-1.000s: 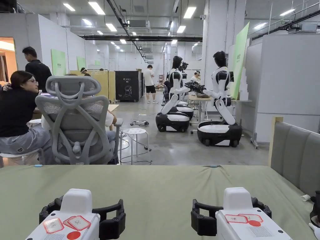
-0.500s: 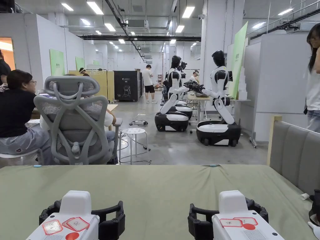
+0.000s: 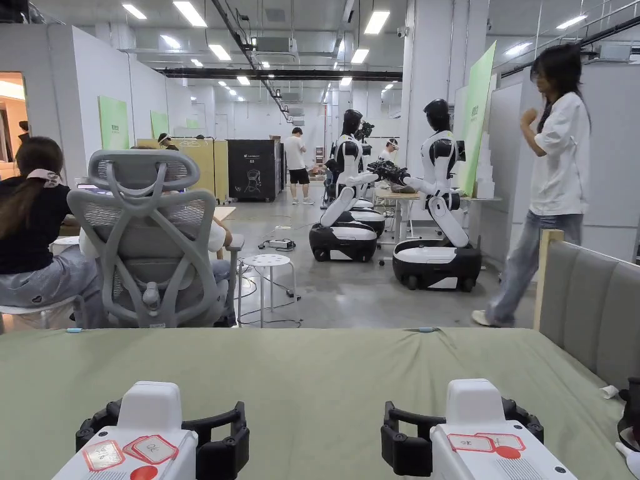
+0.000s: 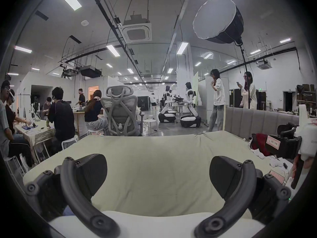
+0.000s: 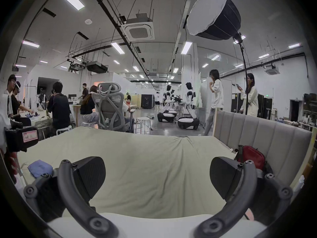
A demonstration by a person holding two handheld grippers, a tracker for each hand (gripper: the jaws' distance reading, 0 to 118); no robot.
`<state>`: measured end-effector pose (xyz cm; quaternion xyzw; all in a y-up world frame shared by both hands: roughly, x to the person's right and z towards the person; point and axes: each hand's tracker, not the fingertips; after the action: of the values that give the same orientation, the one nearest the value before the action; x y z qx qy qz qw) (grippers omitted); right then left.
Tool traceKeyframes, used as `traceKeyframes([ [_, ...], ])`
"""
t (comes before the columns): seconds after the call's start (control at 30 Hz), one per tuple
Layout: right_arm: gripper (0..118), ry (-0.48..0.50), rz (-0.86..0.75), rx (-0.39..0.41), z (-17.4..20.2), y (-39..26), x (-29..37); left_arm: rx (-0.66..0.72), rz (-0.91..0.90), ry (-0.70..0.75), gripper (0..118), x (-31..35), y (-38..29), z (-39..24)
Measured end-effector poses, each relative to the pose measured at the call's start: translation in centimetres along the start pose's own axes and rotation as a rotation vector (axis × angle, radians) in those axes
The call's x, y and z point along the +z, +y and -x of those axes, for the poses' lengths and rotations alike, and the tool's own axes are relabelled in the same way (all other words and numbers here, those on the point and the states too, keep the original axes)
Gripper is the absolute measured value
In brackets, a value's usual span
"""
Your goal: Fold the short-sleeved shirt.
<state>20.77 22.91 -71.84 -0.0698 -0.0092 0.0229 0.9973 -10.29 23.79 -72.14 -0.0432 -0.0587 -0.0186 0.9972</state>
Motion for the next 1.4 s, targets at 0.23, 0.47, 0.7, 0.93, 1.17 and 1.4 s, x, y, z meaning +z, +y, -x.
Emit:
traceKeyframes([
  [0.23, 118, 0.003, 0.005, 0.000, 0.1, -0.1, 0.0, 0.000, 0.006, -0.001, 118, -0.2, -0.1, 0.0],
  [0.47, 118, -0.016, 0.027, -0.059, 0.7, 0.7, 0.0, 0.001, 0.012, -0.001, 118, -0.2, -0.4, 0.0],
  [0.7, 118, -0.031, 0.005, -0.120, 1.1, 2.2, 1.0, -0.001, 0.016, 0.001, 118, -0.4, -0.4, -0.2],
  [0.93, 118, -0.089, -0.032, -0.089, 1.7, 2.5, 1.6, -0.001, 0.018, 0.002, 118, -0.4, -0.4, -0.3],
  [1.17, 118, -0.087, -0.035, -0.073, 1.7, 2.4, 1.7, -0.005, 0.020, 0.005, 118, -0.4, -0.4, -0.5],
  [1.4, 118, -0.071, -0.016, -0.089, 1.0, 2.7, 1.5, -0.015, 0.019, 0.009, 118, -0.5, -0.4, -0.6],
])
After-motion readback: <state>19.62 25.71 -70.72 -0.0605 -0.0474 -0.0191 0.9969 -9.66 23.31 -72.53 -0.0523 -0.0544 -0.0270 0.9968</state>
